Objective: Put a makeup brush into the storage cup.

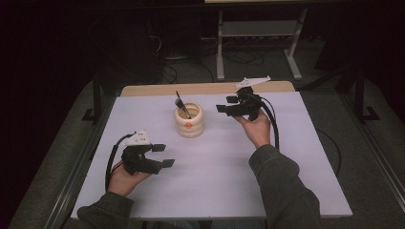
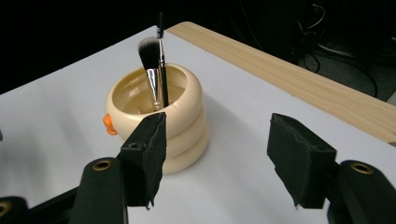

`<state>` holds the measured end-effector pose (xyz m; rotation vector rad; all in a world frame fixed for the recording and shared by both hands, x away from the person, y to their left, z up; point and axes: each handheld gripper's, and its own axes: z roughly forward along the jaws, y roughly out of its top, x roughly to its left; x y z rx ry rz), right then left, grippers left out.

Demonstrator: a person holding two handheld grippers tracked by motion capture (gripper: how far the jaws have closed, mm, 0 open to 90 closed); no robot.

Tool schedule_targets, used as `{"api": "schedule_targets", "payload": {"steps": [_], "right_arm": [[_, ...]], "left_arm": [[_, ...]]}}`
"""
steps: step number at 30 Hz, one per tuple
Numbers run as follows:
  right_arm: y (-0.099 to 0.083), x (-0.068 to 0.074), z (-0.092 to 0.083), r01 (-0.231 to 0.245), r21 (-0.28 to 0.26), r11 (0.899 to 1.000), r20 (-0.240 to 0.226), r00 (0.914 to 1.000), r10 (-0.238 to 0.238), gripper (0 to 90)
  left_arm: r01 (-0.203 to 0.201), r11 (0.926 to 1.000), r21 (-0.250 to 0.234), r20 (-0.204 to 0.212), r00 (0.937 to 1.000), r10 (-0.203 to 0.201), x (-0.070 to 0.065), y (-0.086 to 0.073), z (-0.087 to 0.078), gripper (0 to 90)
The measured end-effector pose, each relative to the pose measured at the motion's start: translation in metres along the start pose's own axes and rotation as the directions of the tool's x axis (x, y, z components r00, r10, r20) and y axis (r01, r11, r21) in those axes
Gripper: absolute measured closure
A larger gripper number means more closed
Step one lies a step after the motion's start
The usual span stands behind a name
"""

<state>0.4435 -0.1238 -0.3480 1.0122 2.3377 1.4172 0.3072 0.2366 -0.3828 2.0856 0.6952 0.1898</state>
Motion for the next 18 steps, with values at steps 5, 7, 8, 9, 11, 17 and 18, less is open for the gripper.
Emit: {"api": "schedule_targets", "payload": {"steps": [5,7,8,9,11,17,18], "right_arm": [[-0.003,-0.001,-0.007,-0.006,0.004,1.0,0.007,1.0,0.006,34.8],[-0.004,-0.001,-0.01,-0.006,0.004,1.0,0.007,1.0,0.006,34.7],[-0.004,-0.001,-0.011,-0.002,0.001,1.0,0.008,1.0,0.002,34.5],[-0.005,-0.001,-0.013,-0.002,0.0,1.0,0.012,0.9999,0.002,34.4],[-0.006,-0.001,-0.016,0.007,-0.008,1.0,0.012,0.9999,-0.007,33.8],[-0.01,-0.002,-0.023,0.004,-0.009,1.0,0.015,0.9999,-0.004,32.8],[-0.011,-0.002,-0.024,0.003,-0.007,1.0,0.016,0.9999,-0.003,32.6]], "left_arm": [[0.004,1.0,-0.008,-0.01,0.9999,-0.004,0.0,0.0,-0.001,28.6],[0.005,0.9999,-0.009,-0.011,0.9999,-0.005,0.0,0.0,-0.001,28.3],[-0.001,0.9999,-0.011,-0.018,0.9998,0.0,0.0,0.0,-0.002,28.3],[0.002,0.9999,-0.012,-0.02,0.9998,-0.003,0.0,0.0,-0.002,27.9],[0.005,0.9999,-0.014,-0.022,0.9997,-0.005,0.0,0.0,-0.002,27.7],[0.005,0.9999,-0.014,-0.027,0.9996,-0.005,0.001,0.0,-0.002,27.6],[0.005,0.9999,-0.014,-0.027,0.9996,-0.005,0.001,0.0,-0.002,27.6]]}}
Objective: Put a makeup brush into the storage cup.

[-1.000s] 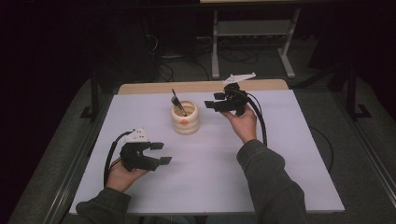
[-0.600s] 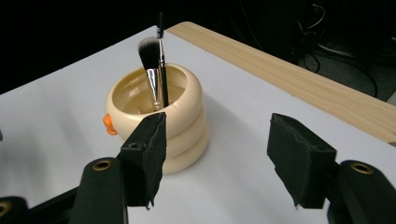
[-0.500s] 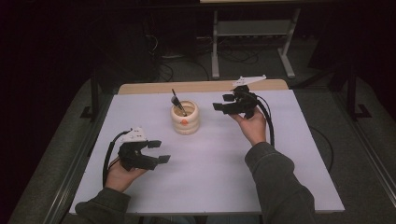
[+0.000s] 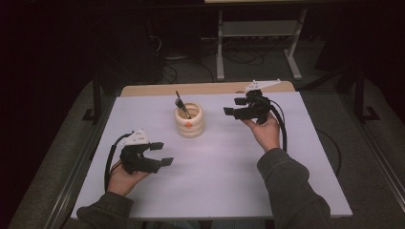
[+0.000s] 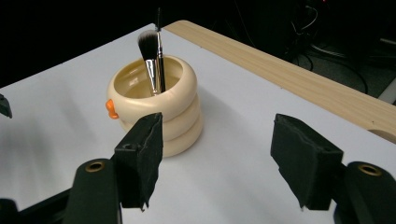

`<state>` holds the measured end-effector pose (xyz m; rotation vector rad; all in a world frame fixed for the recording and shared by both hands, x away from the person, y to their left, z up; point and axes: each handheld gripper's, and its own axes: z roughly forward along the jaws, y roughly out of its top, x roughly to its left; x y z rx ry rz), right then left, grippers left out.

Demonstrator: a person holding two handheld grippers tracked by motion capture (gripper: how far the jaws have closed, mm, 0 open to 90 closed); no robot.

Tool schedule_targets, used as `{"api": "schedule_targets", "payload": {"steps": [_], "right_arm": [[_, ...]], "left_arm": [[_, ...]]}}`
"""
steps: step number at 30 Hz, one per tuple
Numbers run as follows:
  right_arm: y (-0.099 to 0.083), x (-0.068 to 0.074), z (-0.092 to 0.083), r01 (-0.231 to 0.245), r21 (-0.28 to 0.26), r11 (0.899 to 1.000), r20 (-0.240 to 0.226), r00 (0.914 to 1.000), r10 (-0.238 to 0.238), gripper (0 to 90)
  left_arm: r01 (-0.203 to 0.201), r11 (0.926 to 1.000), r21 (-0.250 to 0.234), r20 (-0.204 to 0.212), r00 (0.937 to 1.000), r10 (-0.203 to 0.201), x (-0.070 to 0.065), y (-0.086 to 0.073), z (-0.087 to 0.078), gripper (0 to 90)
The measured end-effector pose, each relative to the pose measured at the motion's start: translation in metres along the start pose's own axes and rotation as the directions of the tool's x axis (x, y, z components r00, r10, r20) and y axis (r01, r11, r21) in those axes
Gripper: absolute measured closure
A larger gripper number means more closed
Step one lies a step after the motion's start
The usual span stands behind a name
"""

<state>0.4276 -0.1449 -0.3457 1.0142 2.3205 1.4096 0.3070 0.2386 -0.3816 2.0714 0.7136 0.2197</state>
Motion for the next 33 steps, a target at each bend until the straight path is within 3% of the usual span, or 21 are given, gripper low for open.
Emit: {"api": "schedule_targets", "payload": {"steps": [18,27,33], "right_arm": [[-0.024,0.001,-0.02,-0.024,-0.005,1.0,-0.016,0.9996,0.023,28.5],[-0.033,0.004,-0.03,-0.02,-0.007,1.0,-0.016,0.9997,0.019,27.5],[-0.039,0.009,-0.035,0.009,0.008,1.0,-0.016,0.9998,-0.009,26.6]], "left_arm": [[0.001,0.9999,-0.014,-0.01,0.9999,-0.001,0.002,-0.002,-0.002,27.4],[0.003,0.9998,-0.018,-0.02,0.9998,-0.004,0.004,-0.003,-0.003,27.4],[0.007,0.9998,-0.019,-0.033,0.9994,-0.008,0.005,-0.005,-0.003,27.4]]}}
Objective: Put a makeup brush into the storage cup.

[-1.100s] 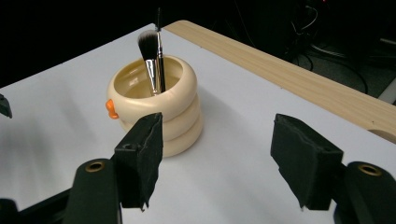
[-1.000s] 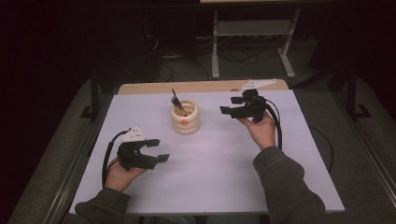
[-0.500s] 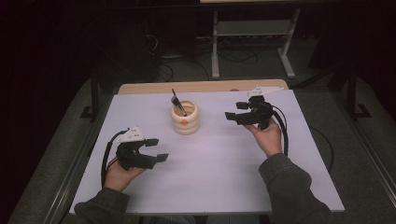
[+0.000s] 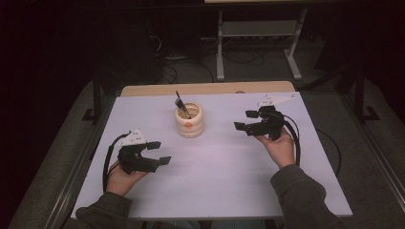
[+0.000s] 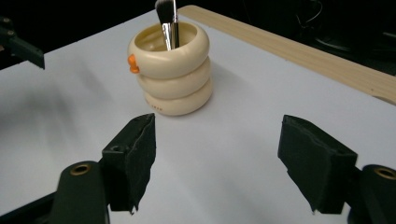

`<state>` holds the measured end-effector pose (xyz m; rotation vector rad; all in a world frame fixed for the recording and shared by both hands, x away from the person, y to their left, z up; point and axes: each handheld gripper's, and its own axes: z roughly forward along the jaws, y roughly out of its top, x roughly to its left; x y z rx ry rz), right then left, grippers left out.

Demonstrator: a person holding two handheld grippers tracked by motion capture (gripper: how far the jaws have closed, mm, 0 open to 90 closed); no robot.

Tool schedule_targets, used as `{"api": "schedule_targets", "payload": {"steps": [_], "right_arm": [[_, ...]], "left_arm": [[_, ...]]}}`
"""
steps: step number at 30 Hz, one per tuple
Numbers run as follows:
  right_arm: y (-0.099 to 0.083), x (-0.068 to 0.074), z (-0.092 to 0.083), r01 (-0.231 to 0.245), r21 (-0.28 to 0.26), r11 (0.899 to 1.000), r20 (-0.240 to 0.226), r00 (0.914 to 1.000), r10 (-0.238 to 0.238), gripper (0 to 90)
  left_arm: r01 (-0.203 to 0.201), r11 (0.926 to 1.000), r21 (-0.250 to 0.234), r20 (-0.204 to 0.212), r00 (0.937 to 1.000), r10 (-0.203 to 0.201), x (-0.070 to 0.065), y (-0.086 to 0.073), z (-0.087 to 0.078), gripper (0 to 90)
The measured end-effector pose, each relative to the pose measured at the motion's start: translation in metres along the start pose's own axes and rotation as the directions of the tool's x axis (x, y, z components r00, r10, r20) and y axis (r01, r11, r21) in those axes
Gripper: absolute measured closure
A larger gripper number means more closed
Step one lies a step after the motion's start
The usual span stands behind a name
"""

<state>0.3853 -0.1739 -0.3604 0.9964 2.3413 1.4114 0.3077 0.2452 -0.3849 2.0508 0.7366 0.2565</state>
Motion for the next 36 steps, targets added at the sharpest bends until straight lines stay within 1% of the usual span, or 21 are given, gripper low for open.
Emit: {"api": "schedule_targets", "payload": {"steps": [3,4,7,8,10,13,15,17,23,26,30,31,34,36], "right_arm": [[-0.005,0.003,-0.002,0.004,0.0,1.0,0.006,1.0,-0.004,26.3],[-0.006,0.003,-0.002,0.005,0.0,1.0,0.001,1.0,-0.005,26.2],[-0.012,0.004,-0.005,-0.003,0.009,1.0,-0.004,1.0,0.003,26.0],[-0.014,0.004,-0.005,-0.006,0.003,1.0,-0.002,1.0,0.006,26.1],[-0.018,0.005,-0.007,-0.009,0.004,1.0,-0.002,1.0,0.009,26.0],[-0.023,0.006,-0.011,-0.015,0.007,1.0,0.004,0.9999,0.015,25.5],[-0.024,0.006,-0.013,-0.013,0.009,1.0,0.004,0.9999,0.013,25.5],[-0.027,0.007,-0.016,-0.008,0.003,1.0,0.011,0.9999,0.008,25.5],[-0.035,0.009,-0.02,-0.009,0.013,1.0,0.016,0.9998,0.009,24.8],[-0.041,0.01,-0.024,-0.007,0.004,1.0,0.027,0.9996,0.007,24.4],[-0.046,0.01,-0.027,-0.01,0.001,1.0,0.031,0.9995,0.01,23.8],[-0.047,0.01,-0.028,-0.011,0.002,1.0,0.033,0.9994,0.011,23.1],[-0.053,0.011,-0.033,-0.014,-0.007,1.0,0.047,0.9988,0.015,22.1],[-0.056,0.011,-0.034,-0.022,-0.005,1.0,0.051,0.9985,0.023,21.3]], "left_arm": [[0.0,1.0,0.001,-0.006,1.0,0.0,0.0,0.0,0.0,27.4],[0.001,1.0,-0.002,-0.008,1.0,-0.001,-0.001,0.0,0.0,27.4],[0.003,1.0,-0.003,-0.012,0.9999,-0.003,-0.001,-0.001,0.0,27.3],[0.006,1.0,-0.005,-0.013,0.9999,-0.006,-0.001,-0.001,0.0,27.4],[-0.004,1.0,0.001,-0.017,0.9998,0.005,0.0,-0.001,-0.001,27.3],[0.011,0.9999,-0.011,-0.021,0.9997,-0.011,-0.001,-0.002,-0.002,27.4],[0.016,0.9998,-0.008,-0.024,0.9996,-0.016,-0.001,-0.003,-0.002,27.4],[0.016,0.9998,-0.012,-0.027,0.9995,-0.017,-0.001,-0.003,-0.002,27.4],[0.023,0.9993,-0.03,-0.034,0.9991,-0.024,-0.003,-0.004,-0.003,27.4],[0.021,0.9993,-0.03,-0.039,0.999,-0.022,-0.003,-0.005,-0.003,27.4],[0.023,0.9992,-0.034,-0.04,0.9989,-0.024,-0.003,-0.006,-0.004,27.1],[0.033,0.9988,-0.037,-0.04,0.9986,-0.035,-0.003,-0.007,-0.004,27.1],[0.034,0.9987,-0.038,-0.041,0.9985,-0.036,-0.005,-0.008,-0.003,27.0],[0.03,0.9991,-0.03,-0.044,0.9985,-0.031,-0.005,-0.008,-0.003,27.0]]}}
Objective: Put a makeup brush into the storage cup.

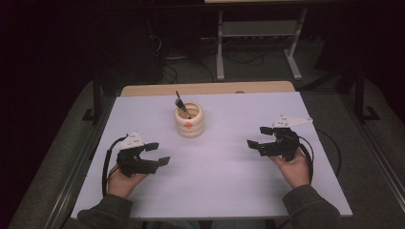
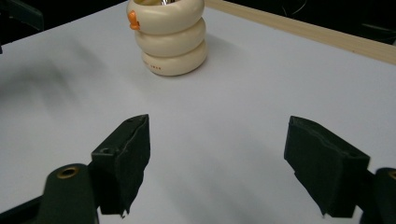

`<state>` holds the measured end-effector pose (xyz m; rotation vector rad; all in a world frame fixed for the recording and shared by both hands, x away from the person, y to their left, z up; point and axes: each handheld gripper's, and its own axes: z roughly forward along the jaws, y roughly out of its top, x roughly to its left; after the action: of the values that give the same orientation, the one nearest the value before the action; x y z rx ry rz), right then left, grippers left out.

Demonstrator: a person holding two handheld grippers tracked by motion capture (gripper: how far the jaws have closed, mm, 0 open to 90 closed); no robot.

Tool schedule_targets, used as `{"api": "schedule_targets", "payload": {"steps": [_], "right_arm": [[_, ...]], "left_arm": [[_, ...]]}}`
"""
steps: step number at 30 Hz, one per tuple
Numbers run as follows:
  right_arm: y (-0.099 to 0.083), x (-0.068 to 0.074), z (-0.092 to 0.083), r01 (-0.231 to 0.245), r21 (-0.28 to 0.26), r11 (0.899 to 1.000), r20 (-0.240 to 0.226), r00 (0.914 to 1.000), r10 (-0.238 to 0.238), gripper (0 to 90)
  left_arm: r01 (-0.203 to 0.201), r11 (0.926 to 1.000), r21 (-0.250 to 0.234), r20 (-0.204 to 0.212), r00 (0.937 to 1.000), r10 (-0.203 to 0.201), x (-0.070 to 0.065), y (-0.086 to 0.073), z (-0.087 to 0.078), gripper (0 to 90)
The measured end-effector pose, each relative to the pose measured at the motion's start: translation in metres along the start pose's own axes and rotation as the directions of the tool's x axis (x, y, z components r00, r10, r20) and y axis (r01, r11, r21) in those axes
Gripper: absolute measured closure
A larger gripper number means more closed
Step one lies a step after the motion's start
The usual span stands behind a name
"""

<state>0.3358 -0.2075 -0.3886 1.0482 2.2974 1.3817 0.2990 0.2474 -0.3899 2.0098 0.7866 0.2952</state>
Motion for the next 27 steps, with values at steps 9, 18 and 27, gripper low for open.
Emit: {"api": "schedule_targets", "payload": {"steps": [9,18,27], "right_arm": [[-0.014,-0.001,-0.007,-0.015,-0.006,1.0,0.007,0.9999,0.015,20.5],[-0.029,0.001,-0.012,-0.029,-0.015,0.999,0.005,0.9996,0.029,19.7],[-0.041,0.008,-0.015,-0.018,-0.023,1.0,0.009,0.9998,0.018,19.2]], "left_arm": [[-0.005,1.0,0.009,0.0,1.0,0.005,-0.001,-0.003,0.001,27.0],[-0.004,0.9997,0.023,-0.003,1.0,0.004,-0.001,-0.007,0.003,26.9],[-0.006,0.9996,0.029,0.0,1.0,0.006,-0.001,-0.01,0.005,26.7]]}}
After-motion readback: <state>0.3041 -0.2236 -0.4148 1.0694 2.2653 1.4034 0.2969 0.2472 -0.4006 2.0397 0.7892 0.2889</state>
